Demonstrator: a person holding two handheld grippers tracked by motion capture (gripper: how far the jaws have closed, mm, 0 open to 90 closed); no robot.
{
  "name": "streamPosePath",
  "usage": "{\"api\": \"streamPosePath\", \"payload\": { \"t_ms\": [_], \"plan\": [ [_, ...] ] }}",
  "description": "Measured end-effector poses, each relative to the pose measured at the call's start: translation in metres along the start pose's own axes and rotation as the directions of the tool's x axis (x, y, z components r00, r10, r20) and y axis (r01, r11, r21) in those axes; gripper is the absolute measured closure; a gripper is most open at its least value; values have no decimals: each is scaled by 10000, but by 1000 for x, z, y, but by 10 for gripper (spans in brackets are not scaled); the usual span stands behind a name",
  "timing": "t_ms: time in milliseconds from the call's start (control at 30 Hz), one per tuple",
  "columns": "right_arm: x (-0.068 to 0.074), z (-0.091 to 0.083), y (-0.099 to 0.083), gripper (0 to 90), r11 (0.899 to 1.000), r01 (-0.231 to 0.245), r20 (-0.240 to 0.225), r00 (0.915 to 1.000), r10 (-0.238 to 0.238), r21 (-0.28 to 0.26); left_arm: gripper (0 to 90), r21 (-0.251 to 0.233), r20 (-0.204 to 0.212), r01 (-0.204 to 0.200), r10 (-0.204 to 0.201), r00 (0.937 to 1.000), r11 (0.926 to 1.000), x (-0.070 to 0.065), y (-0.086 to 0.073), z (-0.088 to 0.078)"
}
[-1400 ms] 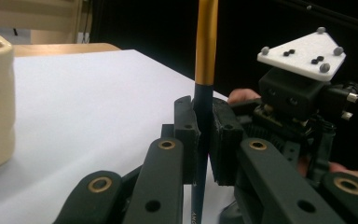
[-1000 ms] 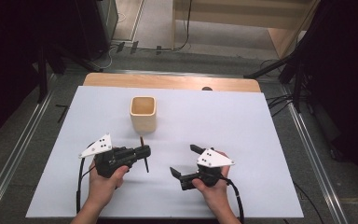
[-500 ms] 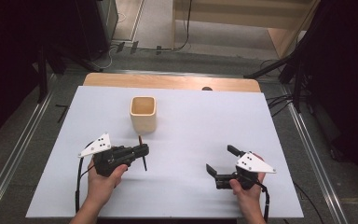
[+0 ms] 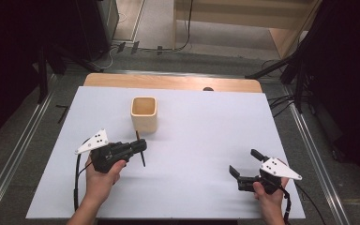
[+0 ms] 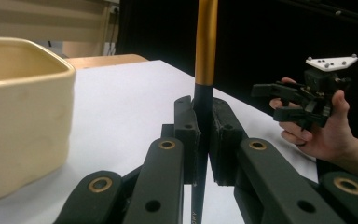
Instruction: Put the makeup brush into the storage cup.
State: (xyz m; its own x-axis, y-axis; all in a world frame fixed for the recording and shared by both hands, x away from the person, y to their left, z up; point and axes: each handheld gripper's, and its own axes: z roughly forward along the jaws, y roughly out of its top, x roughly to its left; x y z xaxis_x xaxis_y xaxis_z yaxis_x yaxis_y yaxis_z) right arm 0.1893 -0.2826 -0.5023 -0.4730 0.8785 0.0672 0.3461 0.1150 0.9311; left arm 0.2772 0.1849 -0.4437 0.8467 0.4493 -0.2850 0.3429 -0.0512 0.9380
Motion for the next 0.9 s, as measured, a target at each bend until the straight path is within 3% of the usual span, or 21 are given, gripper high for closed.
{"api": "streamPosePath", "payload": {
  "t_ms": [300,900],
  "plan": [
    [-6,-2,-3,0,9998,-187,-67,9998,187,21,845,-106,-435,-295,290,9986,9995,6,17,1],
    [-4,0,-4,0,9999,-115,-11,9999,115,126,843,-286,-1314,-300,260,9910,9991,26,55,17]
  ]
}}
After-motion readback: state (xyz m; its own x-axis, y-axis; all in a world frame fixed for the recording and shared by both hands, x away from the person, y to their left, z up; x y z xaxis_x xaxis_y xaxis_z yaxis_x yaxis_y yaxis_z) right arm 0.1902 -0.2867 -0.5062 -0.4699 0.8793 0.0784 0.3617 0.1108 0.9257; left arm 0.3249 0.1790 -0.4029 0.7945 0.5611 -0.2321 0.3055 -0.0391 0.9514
